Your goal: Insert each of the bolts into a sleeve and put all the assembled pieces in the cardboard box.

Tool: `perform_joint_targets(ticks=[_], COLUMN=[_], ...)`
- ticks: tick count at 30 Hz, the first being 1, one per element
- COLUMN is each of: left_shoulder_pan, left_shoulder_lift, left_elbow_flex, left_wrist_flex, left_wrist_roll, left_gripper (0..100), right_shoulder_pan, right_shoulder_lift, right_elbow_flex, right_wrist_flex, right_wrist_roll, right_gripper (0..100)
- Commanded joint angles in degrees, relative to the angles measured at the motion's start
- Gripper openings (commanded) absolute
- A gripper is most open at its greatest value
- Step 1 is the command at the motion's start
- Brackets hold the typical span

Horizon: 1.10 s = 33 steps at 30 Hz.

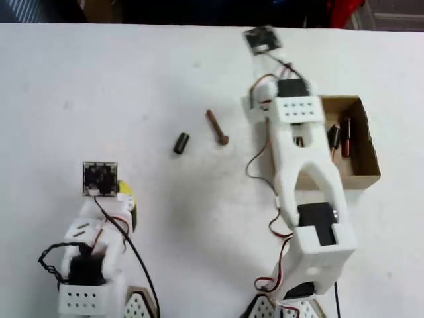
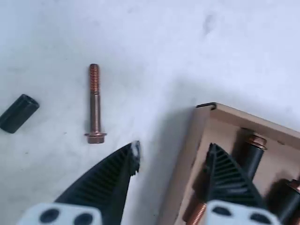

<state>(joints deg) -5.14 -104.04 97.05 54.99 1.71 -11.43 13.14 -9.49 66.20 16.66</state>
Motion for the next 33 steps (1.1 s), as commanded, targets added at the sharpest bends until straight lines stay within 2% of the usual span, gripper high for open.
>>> perform_joint_targets(ticks=[1,6,11,16,24,33], left_shoulder_pan=[-0.4,-0.4,-0.4,-0.4,-0.5,-0.5], left_shoulder_lift=[-0.6,-0.6,-0.6,-0.6,-0.5,-0.5], left_elbow_flex=[0.0,0.0,0.0,0.0,0.0,0.0], left_wrist_flex=[-0.2,-0.2,-0.2,-0.2,-0.2,-0.2], left_wrist_roll=[-0.6,-0.6,-0.6,-0.6,-0.6,-0.6], left_gripper=[2,2,2,2,2,2], right_shoulder_pan=[-4.3,-8.8,-13.8,-17.3,-19.3,-22.6], right_shoulder_lift=[-3.4,-2.9,-2.9,-2.5,6.6,12.4], right_elbow_flex=[-2.5,-2.4,-2.4,-2.4,-2.6,-2.5], right_wrist_flex=[0.4,0.0,0.0,0.0,-10.4,-14.8], right_wrist_roll=[-4.5,-11.6,-25.1,-33.0,-34.5,-34.6], right_gripper=[20.5,20.5,20.5,20.5,20.5,20.5])
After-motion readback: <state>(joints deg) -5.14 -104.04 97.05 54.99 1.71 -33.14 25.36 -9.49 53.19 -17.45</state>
